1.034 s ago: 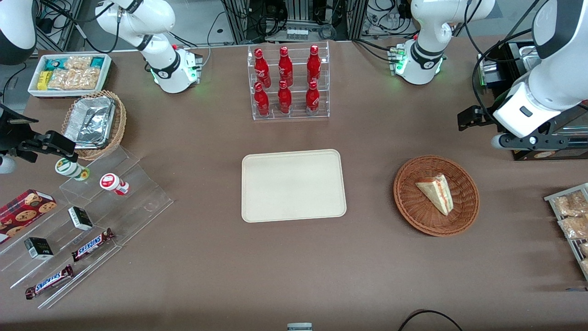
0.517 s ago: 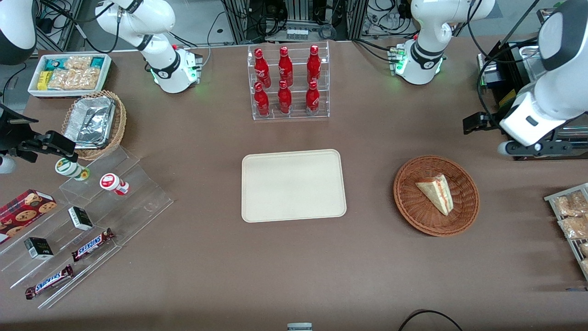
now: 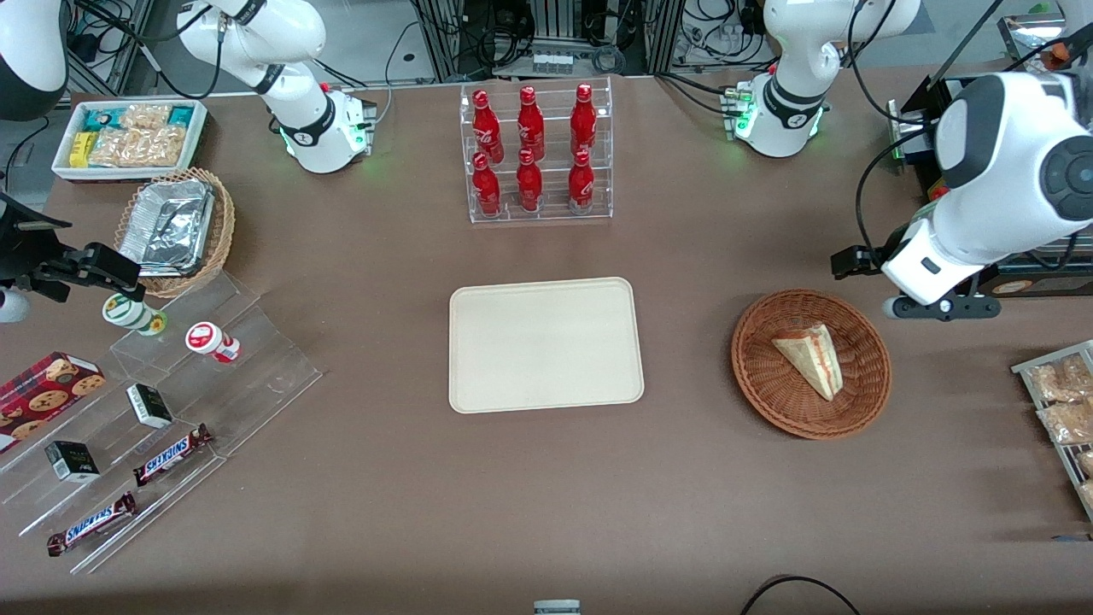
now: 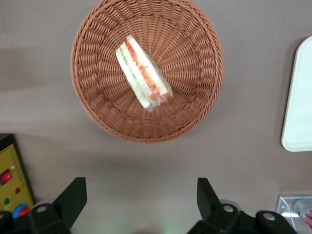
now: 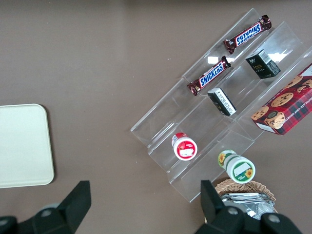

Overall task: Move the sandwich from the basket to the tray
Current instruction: 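Move the left gripper over the wicker basket holding the wrapped sandwich, then lower the open left gripper around the sandwich and close it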

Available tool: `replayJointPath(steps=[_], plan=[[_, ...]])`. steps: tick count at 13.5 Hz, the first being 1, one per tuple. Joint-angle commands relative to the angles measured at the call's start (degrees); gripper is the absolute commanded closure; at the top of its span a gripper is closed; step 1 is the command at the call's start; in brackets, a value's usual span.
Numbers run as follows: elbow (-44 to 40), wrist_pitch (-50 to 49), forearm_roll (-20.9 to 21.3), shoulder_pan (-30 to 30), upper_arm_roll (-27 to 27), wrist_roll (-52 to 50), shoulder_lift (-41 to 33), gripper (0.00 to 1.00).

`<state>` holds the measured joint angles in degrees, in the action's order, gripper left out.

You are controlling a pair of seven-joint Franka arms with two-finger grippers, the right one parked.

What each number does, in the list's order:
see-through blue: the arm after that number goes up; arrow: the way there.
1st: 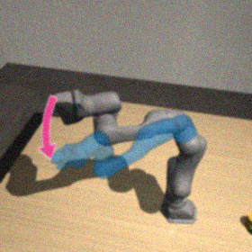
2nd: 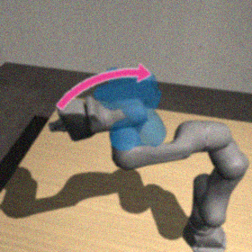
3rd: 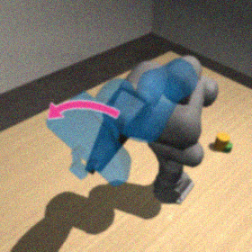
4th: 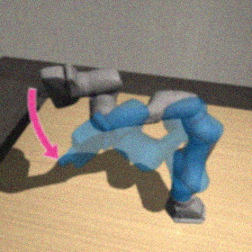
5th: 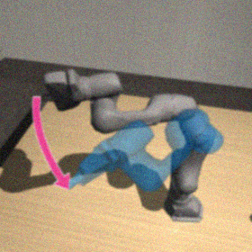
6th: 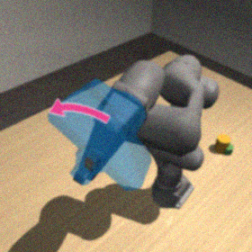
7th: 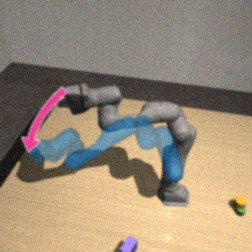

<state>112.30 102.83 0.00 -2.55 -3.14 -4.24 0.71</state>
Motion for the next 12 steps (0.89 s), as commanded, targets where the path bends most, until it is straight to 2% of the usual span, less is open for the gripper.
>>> replayJointPath(steps=[1, 6, 12], plan=[[7.3, 6.7, 1.0, -0.2, -0.1, 0.1, -3.6, 0.0], [13.4, 16.1, 1.0, 0.1, 0.0, -6.1, -3.8, 0.0], [18.6, 27.4, 0.9, 0.1, -0.1, -24.7, -3.0, 0.0]])
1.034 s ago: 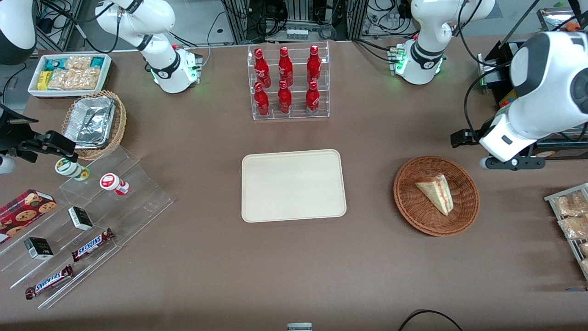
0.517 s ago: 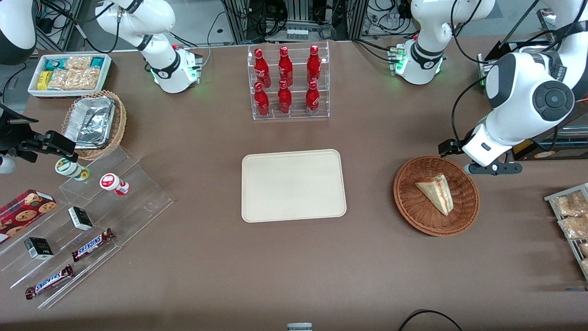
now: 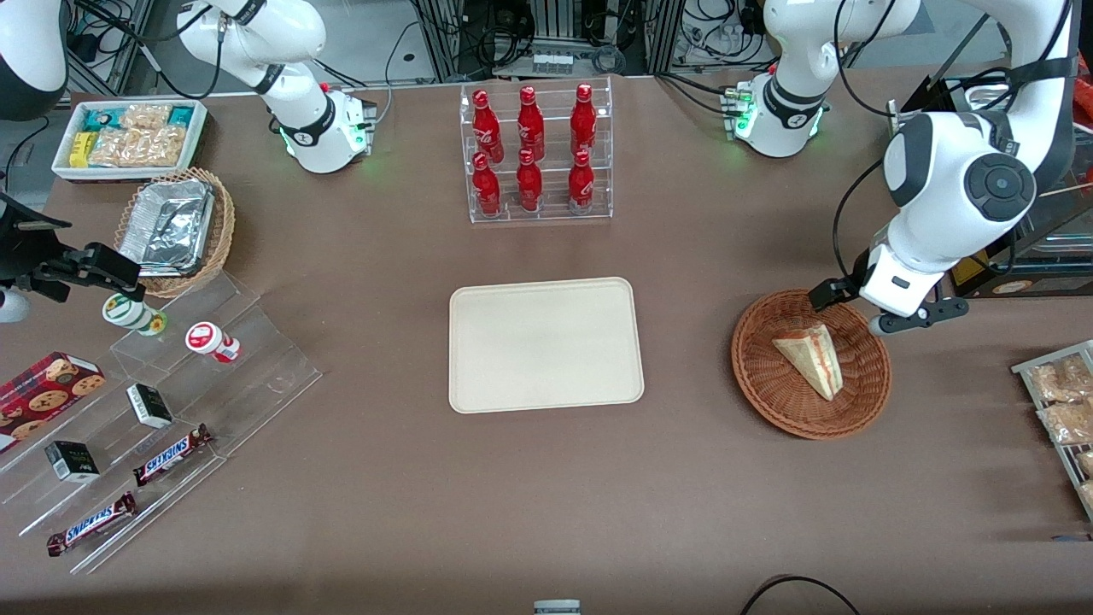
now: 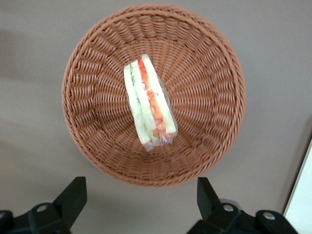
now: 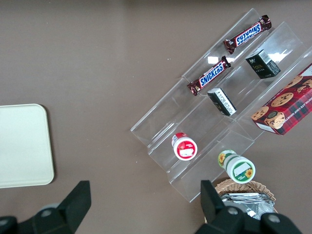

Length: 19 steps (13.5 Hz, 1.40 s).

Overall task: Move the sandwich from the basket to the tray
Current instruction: 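Lower the open left gripper around the sandwich and close it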

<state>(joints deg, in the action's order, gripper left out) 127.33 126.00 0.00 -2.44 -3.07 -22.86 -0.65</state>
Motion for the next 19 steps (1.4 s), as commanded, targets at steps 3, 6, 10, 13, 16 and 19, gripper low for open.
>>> replayJointPath(steps=[3, 6, 10, 13, 16, 19], plan=[[5.1, 9.2, 0.9, 0.0, -0.2, -15.1, -0.2, 0.0], [5.0, 11.4, 0.3, 0.1, -0.2, -23.4, 2.2, 0.0], [4.9, 12.0, 0.3, 0.0, -0.2, -25.7, 4.2, 0.0], [4.2, 13.4, 0.7, -0.4, -0.2, -25.5, 7.0, 0.0], [2.2, 13.5, 0.9, -0.5, -0.2, -25.3, 9.6, 0.0], [-0.7, 13.4, 0.9, -0.5, -0.2, -25.1, 12.2, 0.0]])
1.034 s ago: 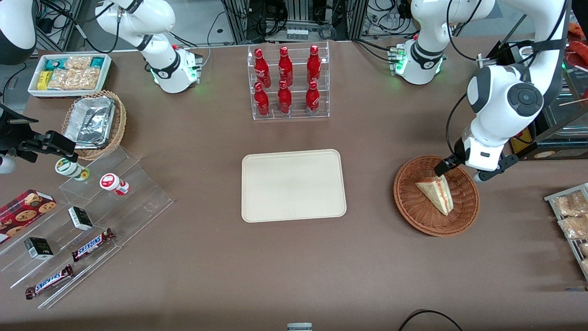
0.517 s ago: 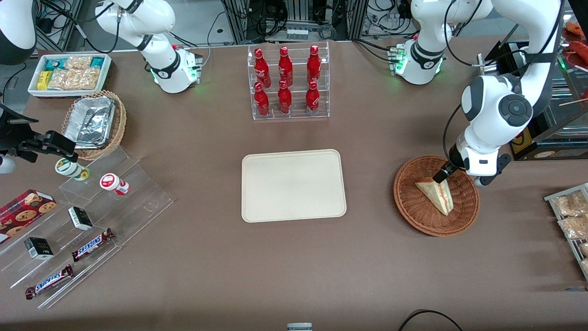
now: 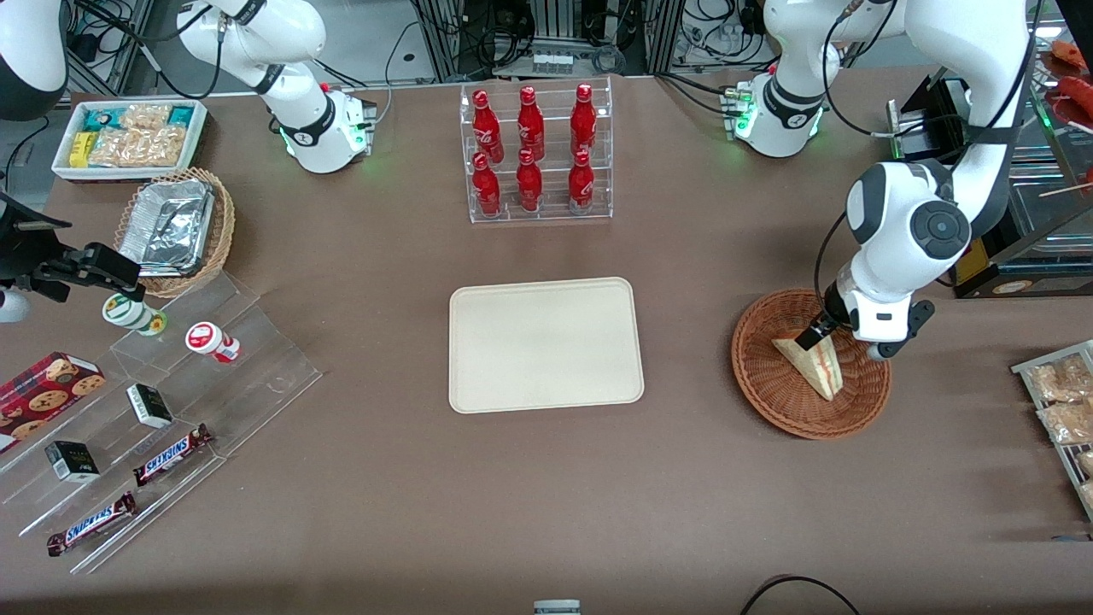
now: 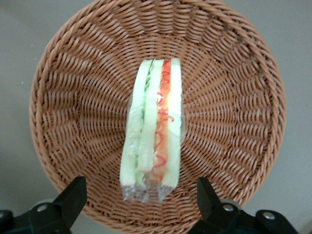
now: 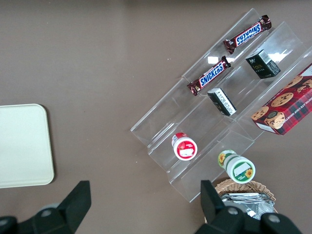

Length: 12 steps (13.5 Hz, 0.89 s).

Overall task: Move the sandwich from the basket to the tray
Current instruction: 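Lower the open left gripper around the sandwich and close it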

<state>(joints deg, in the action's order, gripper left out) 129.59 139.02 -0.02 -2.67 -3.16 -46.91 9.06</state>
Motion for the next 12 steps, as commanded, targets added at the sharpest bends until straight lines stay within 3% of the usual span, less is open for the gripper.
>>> replayJointPath(steps=[1, 10, 11, 12], plan=[[-3.6, 0.5, 0.9, -0.2, -0.1, -1.2, 3.5, 0.0], [-5.0, 1.0, 0.9, -0.2, -0.1, -1.0, 8.3, 0.0], [-5.0, 0.9, 1.0, -0.2, -0.1, -0.7, 8.3, 0.08], [-5.0, 0.6, 1.1, -0.3, -0.1, -0.7, 8.3, 0.44]])
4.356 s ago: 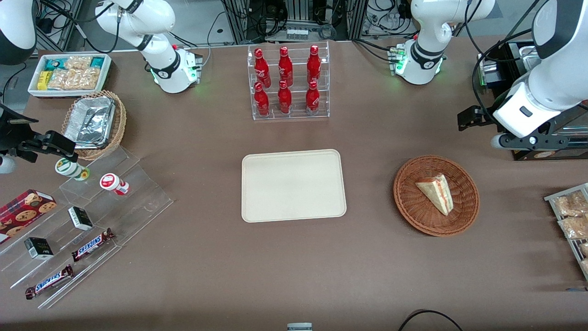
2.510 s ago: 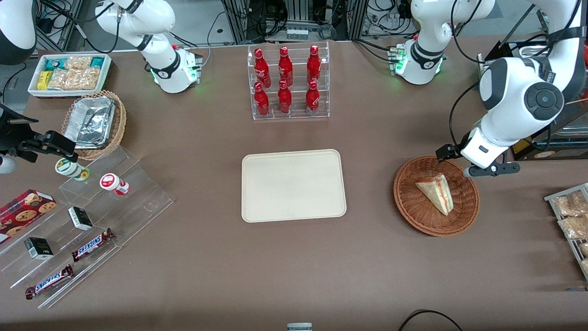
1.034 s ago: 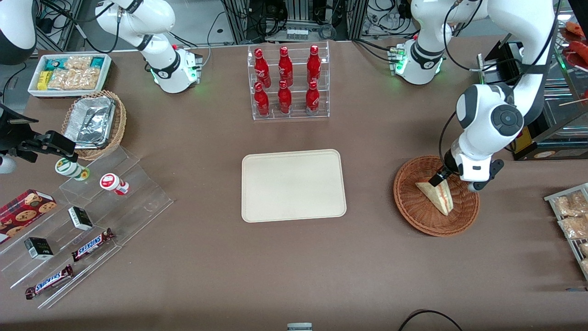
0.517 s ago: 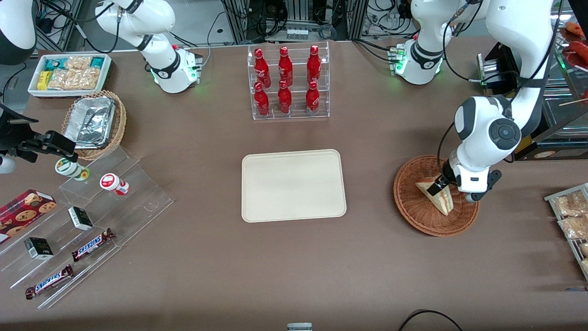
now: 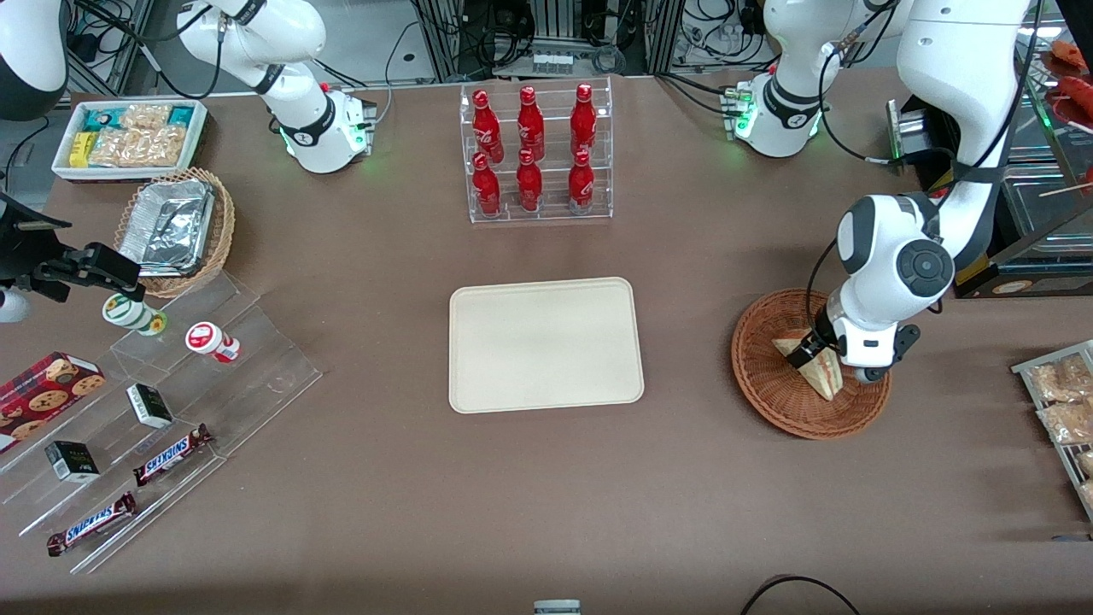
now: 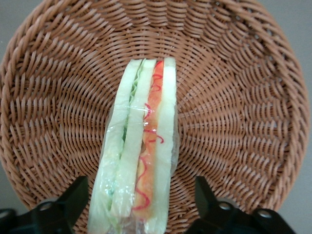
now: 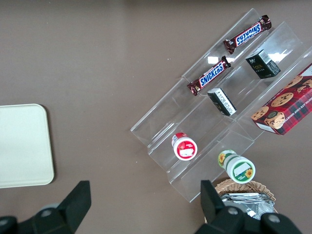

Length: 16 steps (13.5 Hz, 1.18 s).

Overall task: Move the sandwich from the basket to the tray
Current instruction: 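Lift the sandwich out of the basket and carry it over the tray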

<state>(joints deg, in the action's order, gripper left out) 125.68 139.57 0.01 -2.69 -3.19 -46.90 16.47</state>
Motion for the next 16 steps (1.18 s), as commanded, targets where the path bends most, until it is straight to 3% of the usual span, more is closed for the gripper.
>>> replayJointPath(steps=[1, 2, 4, 10, 16], plan=[[-0.9, -0.3, 1.8, -0.3, -0.1, -0.6, 0.6, 0.86], [-0.9, -1.5, 3.7, -0.3, -0.1, -0.2, 0.2, 1.0], [-2.3, -6.0, 7.0, -0.3, -0.3, 0.1, -0.5, 1.0], [-12.6, -22.1, 7.5, -0.3, -6.4, 5.0, -0.4, 1.0], [-17.8, -24.5, 7.2, -0.3, -17.6, 5.2, 2.1, 1.0]])
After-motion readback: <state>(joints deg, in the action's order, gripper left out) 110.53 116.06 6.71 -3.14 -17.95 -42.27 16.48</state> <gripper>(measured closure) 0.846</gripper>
